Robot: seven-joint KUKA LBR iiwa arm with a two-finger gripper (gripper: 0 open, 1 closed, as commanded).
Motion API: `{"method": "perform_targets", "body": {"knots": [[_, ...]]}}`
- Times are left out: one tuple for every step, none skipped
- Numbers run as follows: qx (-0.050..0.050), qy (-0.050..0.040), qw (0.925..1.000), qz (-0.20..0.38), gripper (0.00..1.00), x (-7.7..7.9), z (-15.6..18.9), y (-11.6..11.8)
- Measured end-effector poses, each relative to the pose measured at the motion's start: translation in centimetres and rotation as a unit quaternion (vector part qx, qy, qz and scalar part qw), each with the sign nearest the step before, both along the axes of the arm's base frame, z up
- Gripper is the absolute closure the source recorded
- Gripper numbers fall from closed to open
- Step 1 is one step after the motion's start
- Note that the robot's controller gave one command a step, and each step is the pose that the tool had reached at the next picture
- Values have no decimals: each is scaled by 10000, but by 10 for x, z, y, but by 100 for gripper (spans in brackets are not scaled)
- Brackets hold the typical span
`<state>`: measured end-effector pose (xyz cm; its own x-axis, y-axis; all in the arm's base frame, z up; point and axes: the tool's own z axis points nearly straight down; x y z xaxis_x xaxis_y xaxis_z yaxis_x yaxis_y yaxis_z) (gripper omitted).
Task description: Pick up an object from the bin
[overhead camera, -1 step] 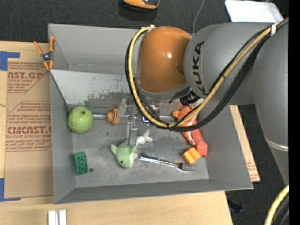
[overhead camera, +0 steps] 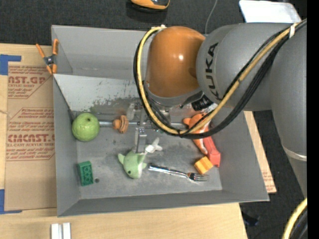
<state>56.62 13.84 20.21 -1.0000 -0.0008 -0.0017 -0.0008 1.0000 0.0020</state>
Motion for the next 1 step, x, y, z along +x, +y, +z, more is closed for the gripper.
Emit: {"method": "perform_targets", "body": {"knots": [[-2,-18,9987,504,0,-12,-76,-24]]}}
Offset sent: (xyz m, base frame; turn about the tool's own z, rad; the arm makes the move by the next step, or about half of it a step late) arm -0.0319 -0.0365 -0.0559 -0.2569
